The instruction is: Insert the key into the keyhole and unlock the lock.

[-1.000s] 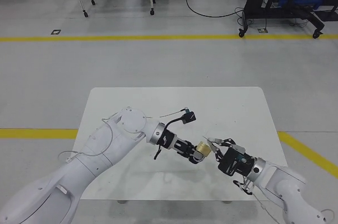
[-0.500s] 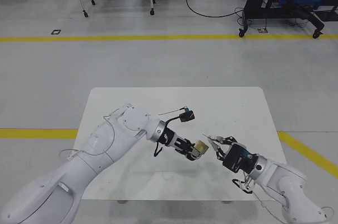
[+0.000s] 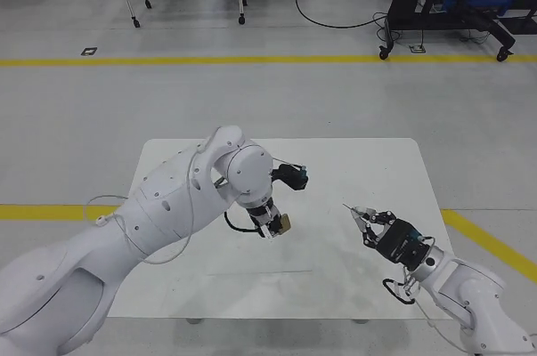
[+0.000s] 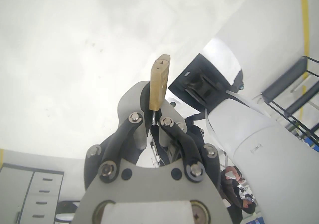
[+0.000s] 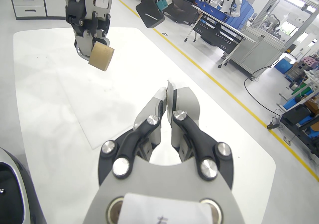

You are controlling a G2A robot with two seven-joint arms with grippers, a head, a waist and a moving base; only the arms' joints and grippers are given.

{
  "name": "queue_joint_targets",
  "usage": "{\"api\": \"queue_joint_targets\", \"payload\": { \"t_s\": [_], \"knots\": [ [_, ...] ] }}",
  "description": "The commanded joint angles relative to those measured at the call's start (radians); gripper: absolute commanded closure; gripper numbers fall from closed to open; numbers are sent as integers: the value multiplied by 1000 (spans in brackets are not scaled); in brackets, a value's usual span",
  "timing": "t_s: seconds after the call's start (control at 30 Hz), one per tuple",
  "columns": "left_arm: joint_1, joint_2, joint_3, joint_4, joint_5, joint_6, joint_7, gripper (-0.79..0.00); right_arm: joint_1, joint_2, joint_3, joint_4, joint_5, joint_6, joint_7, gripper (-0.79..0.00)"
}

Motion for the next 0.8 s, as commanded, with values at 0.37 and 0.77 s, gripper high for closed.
{"api": "queue_joint_targets", "payload": {
  "t_s": [0.37, 0.77],
  "knots": [
    [194, 52, -157, -71, -175, -230, 240, 0, 2, -4, 7, 26, 81, -23, -6, 0],
    [228, 61, -172, -58, -187, -257, 247, 0, 1, -5, 9, 33, 126, -37, -3, 0]
  ]
}}
